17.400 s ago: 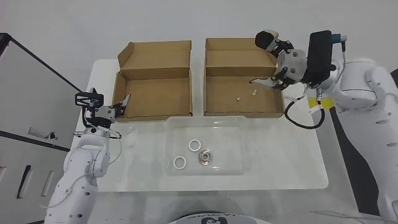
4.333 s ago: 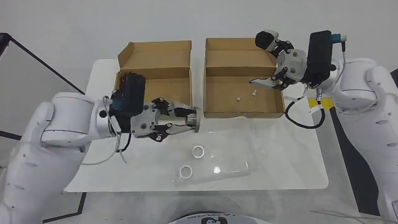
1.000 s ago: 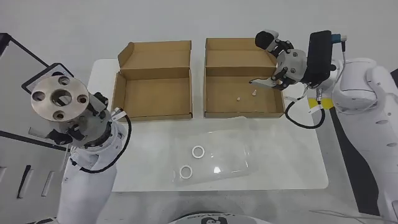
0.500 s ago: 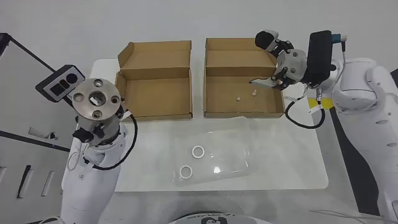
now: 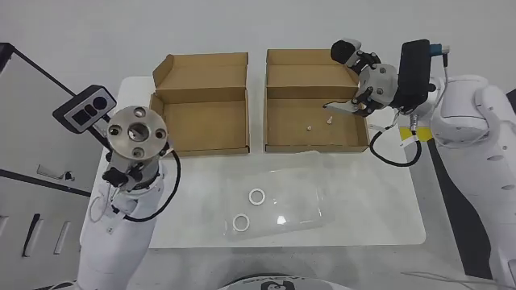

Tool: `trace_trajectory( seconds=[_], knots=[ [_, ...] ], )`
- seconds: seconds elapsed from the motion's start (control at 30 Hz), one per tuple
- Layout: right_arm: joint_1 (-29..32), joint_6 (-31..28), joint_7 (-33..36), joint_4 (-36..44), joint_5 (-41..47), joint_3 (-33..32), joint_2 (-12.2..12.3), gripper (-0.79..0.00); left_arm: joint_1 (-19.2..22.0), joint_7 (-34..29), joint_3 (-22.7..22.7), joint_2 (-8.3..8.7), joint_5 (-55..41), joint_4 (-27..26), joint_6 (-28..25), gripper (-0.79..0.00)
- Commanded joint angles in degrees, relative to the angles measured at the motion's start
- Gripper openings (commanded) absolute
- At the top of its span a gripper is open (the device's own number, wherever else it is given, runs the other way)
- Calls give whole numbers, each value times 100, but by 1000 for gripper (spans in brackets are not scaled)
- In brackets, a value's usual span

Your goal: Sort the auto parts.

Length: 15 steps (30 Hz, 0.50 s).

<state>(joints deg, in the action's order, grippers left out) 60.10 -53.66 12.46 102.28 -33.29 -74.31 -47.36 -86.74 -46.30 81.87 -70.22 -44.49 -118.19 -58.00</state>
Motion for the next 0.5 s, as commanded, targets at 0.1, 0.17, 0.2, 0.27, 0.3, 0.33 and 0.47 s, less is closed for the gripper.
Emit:
trace_trajectory(
  seconds=[0.1,0.17,0.2,0.27,0.3,0.33,0.47],
  knots=[
    [0,0,0,0,0,0,0,0,-27,0,72,-42,-524,-81,0,-785],
    [0,0,0,0,0,0,0,0,-37,0,112,-61,-546,-99,0,-785],
    [0,0,0,0,0,0,0,0,-44,0,115,-68,-538,-106,0,-785],
    [0,0,0,0,0,0,0,0,-47,0,110,-84,-583,-140,0,-785],
    [0,0,0,0,0,0,0,0,-49,-1,109,-89,-596,-150,0,-785],
    [0,0,0,0,0,0,0,0,-49,-1,109,-89,-596,-150,0,-785],
    [0,0,0,0,0,0,0,0,-49,-1,109,-89,-596,-150,0,-785]
  ],
)
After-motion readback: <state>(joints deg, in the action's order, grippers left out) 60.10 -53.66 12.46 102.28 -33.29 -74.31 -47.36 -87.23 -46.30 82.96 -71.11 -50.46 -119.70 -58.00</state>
